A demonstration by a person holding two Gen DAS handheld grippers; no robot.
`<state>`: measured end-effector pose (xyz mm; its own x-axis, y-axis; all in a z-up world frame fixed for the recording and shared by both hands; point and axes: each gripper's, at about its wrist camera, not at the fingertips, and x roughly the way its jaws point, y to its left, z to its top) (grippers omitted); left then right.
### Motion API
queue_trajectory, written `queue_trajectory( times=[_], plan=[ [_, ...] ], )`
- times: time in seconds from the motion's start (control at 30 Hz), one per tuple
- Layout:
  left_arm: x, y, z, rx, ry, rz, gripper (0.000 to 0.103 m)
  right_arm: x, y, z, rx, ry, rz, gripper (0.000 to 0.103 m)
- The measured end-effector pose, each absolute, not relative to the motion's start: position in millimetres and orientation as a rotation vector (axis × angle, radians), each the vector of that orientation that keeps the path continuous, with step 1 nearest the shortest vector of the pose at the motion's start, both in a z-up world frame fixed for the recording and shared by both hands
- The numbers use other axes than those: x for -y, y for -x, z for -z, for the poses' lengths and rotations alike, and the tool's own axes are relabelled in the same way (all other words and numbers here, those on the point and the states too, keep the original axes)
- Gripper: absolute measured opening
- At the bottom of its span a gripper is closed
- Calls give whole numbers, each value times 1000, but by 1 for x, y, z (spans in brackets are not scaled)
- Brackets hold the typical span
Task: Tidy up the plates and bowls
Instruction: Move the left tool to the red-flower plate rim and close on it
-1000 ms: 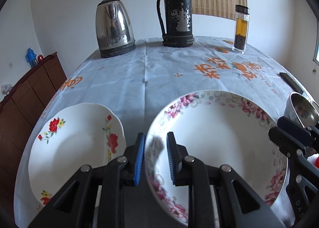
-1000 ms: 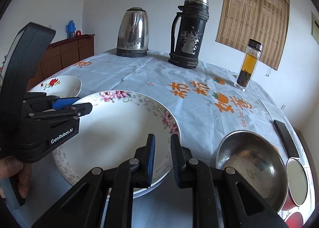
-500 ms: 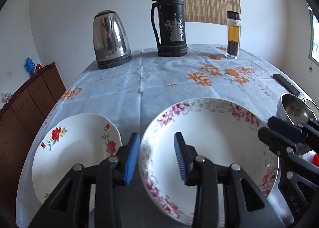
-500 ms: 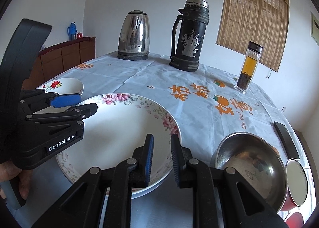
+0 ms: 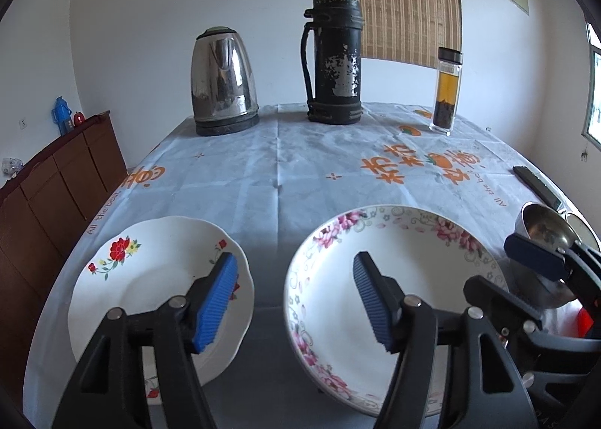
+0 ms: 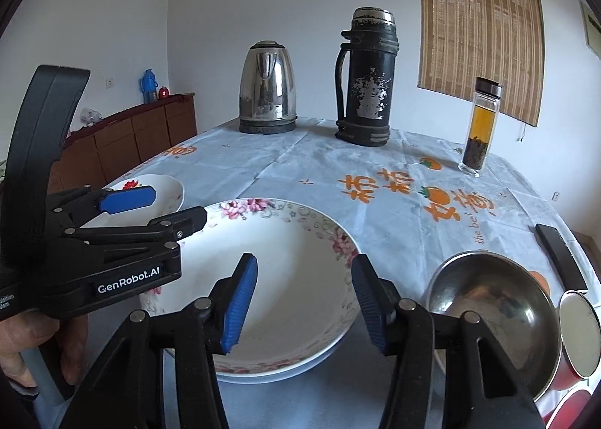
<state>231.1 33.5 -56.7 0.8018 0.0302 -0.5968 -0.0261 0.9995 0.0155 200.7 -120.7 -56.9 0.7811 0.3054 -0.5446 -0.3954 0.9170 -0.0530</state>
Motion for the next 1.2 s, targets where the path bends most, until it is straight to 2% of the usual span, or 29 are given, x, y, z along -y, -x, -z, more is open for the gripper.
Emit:
queue_trajectory(
  times=[0.43, 0.6, 0.9, 1.03, 1.2],
  plan=[
    [-79, -217, 41, -644, 83, -93, 68, 85, -193, 23, -539, 343, -503, 55],
    [-124, -204, 25, -597, 68, -191, 72, 77, -198, -8, -588, 91, -812, 55],
    [-206, -211, 55, -656, 176, -386, 73, 32, -225, 6, -609, 121, -642, 55],
    [-209, -218, 69, -700, 179, -384, 72, 13, -240, 26, -673, 151, -612, 36],
    [-210, -218, 74, -712, 189, -366, 69, -13, -252, 46, -731, 191, -591, 33]
  ],
)
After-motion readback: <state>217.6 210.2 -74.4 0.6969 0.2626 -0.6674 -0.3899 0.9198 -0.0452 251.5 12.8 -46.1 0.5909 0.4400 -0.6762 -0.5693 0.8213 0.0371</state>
